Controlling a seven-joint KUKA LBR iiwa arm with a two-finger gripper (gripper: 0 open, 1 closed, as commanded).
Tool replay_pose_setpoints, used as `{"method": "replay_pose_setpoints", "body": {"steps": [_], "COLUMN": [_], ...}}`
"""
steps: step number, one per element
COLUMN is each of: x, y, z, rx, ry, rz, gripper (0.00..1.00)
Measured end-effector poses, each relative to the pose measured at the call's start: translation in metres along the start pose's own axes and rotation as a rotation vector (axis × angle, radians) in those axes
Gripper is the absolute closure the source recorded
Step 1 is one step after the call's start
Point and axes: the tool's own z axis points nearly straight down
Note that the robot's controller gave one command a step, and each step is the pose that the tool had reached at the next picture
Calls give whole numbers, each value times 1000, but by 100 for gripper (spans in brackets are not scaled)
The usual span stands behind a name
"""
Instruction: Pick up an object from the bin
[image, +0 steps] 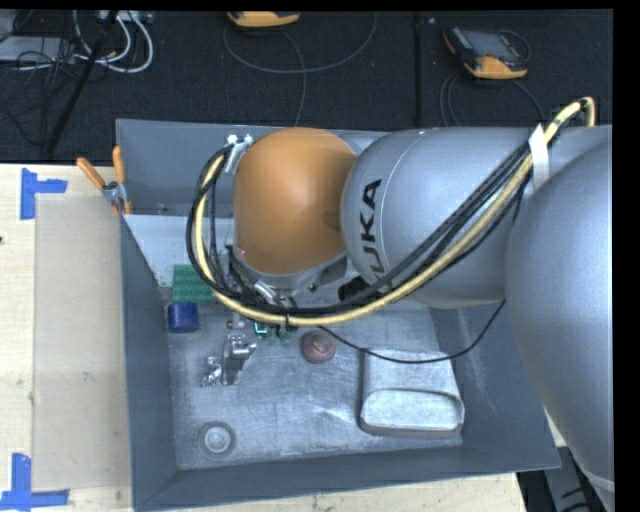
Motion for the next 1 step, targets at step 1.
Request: {"method": "replay_pose_setpoints", "body": {"steps": [1], "x": [-19], "y": [-33], "z": [110], "rx": [1], "ry": [-1], "rz": [-228], "gripper": [0]}}
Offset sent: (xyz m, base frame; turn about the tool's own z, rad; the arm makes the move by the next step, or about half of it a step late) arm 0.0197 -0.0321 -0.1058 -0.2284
